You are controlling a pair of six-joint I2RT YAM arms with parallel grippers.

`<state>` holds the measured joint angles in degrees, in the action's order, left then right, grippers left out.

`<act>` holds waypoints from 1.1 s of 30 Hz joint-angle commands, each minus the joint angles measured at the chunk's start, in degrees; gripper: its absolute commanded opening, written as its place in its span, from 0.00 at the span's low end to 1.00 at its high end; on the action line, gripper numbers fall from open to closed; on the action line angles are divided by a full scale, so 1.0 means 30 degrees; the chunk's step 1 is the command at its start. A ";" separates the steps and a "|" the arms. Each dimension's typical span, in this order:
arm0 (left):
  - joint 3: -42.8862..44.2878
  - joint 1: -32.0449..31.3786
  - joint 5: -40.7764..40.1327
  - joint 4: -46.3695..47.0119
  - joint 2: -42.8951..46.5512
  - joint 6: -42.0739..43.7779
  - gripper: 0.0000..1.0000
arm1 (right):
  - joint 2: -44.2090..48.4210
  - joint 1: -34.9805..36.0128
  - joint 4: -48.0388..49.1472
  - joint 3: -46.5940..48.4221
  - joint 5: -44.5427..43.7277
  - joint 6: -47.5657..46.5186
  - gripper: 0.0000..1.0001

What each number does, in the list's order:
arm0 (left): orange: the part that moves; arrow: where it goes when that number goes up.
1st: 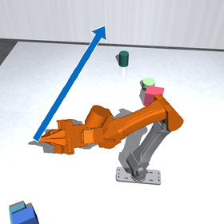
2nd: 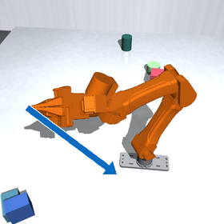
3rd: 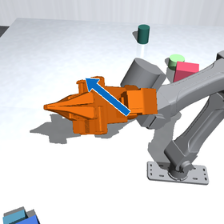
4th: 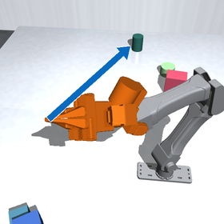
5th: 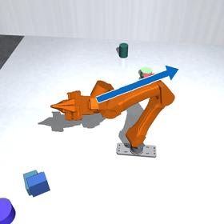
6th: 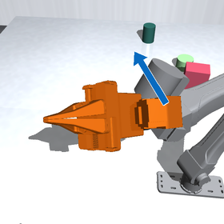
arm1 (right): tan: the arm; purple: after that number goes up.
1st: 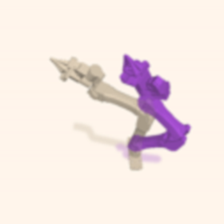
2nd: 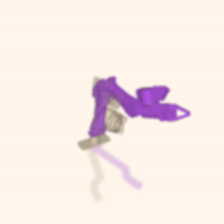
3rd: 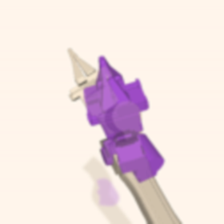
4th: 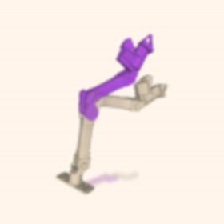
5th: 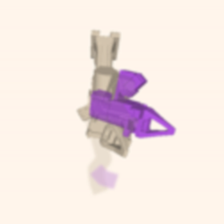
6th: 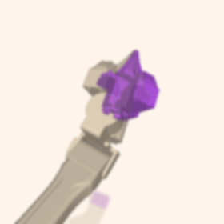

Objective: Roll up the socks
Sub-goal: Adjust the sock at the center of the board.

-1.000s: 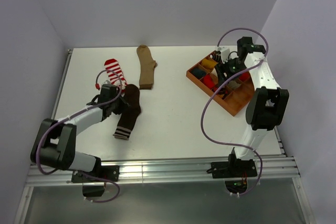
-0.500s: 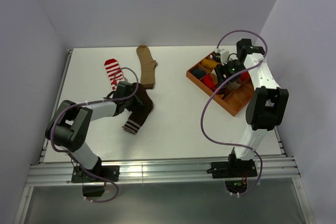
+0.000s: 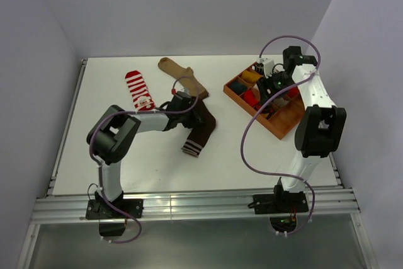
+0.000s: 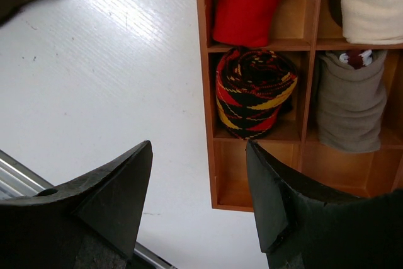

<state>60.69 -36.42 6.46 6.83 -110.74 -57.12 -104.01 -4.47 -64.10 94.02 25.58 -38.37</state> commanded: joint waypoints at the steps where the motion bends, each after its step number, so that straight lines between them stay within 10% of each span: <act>1: 0.0834 -0.0748 0.0718 -0.2100 -0.1523 0.0672 0.32 | 0.1211 0.0463 0.0300 -0.0343 0.0056 0.0251 0.68; 21: 0.0692 -0.0048 0.1334 -0.1780 0.4564 0.0820 0.43 | 0.3436 0.4940 0.3579 -0.2742 -0.2900 0.2330 0.67; 33: -0.1537 0.6836 -0.0805 -0.4265 1.3500 0.0525 0.45 | 0.5138 1.2558 0.7827 -0.7050 -0.4774 0.5434 0.67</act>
<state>56.75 -17.30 6.04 -2.59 -75.02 -55.40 -90.52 29.02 -47.03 74.50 14.09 -26.20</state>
